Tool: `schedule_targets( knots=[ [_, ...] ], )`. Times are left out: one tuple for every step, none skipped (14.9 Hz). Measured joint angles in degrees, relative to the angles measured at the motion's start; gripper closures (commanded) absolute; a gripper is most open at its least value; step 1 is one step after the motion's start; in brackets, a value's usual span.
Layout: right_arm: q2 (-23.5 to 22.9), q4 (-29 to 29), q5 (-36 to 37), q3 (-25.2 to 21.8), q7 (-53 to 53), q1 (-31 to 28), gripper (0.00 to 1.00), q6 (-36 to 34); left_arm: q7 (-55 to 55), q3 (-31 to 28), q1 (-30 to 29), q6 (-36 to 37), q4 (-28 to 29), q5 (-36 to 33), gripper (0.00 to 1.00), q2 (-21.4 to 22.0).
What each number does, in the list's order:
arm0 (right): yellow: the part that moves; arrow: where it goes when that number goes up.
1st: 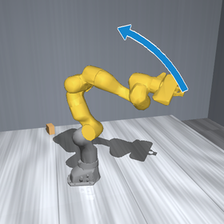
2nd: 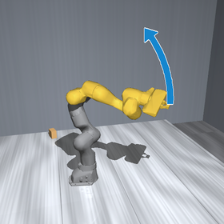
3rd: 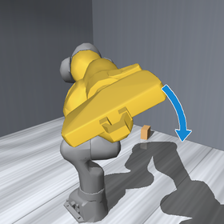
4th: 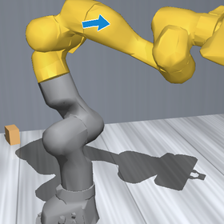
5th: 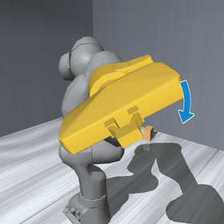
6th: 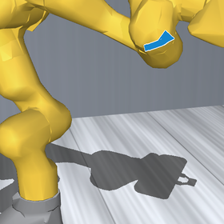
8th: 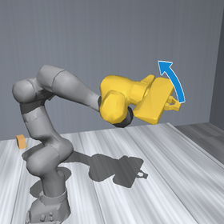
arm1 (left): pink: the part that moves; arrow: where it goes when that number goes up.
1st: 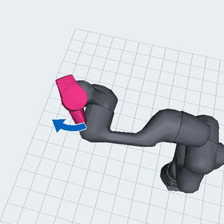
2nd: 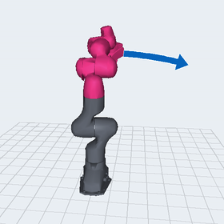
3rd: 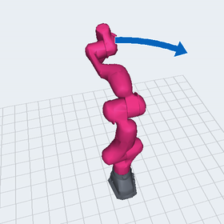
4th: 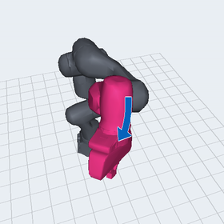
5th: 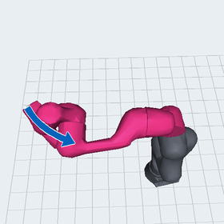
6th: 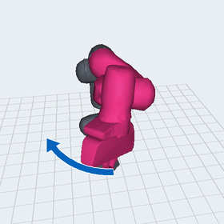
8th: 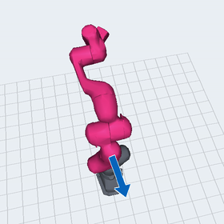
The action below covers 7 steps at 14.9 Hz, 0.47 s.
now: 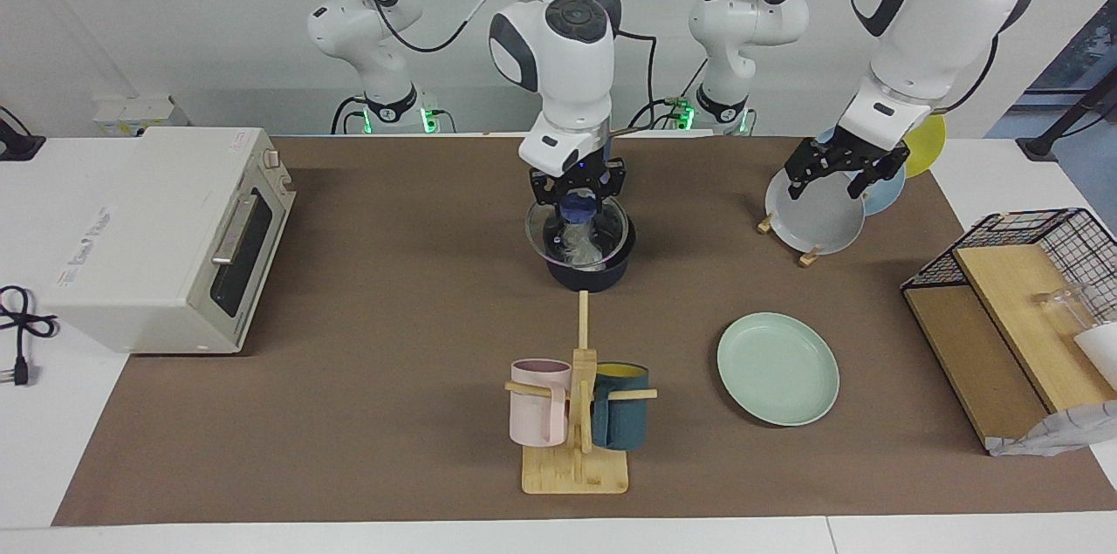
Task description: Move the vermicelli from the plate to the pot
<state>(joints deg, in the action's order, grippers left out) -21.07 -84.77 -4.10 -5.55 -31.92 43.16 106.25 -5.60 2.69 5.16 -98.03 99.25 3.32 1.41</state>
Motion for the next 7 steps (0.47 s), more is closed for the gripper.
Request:
schedule_targets(
  knots=[
    [-1.2,0.2,0.0,0.0,-0.6,0.5,1.0,1.0,0.0,0.0,0.0,0.6,0.0,-0.1,0.0,0.0],
    [-2.1,0.4,0.0,0.0,-1.0,0.8,1.0,2.3,0.0,0.1,0.0,1.4,-0.3,-0.4,0.0,0.0],
    [-2.6,0.5,0.0,0.0,-1.0,0.8,1.0,2.8,0.0,0.1,0.0,2.4,-0.8,-0.7,0.0,0.0],
    [-2.8,0.5,0.0,0.0,-1.0,0.8,1.0,2.8,0.0,0.2,0.0,3.6,-1.5,-1.0,0.0,0.1],
    [-2.9,0.5,0.0,0.0,-1.0,0.8,1.0,2.6,0.0,0.2,0.0,4.7,-2.2,-1.3,0.0,0.2],
    [-2.9,0.5,0.0,0.0,-1.0,0.9,1.0,2.2,0.0,0.3,0.0,5.7,-2.9,-1.8,0.0,0.3],
    [-2.9,0.4,0.0,0.0,-1.0,1.1,1.0,1.7,0.0,0.3,0.0,6.9,-3.6,-2.1,0.0,0.3]
  ],
)
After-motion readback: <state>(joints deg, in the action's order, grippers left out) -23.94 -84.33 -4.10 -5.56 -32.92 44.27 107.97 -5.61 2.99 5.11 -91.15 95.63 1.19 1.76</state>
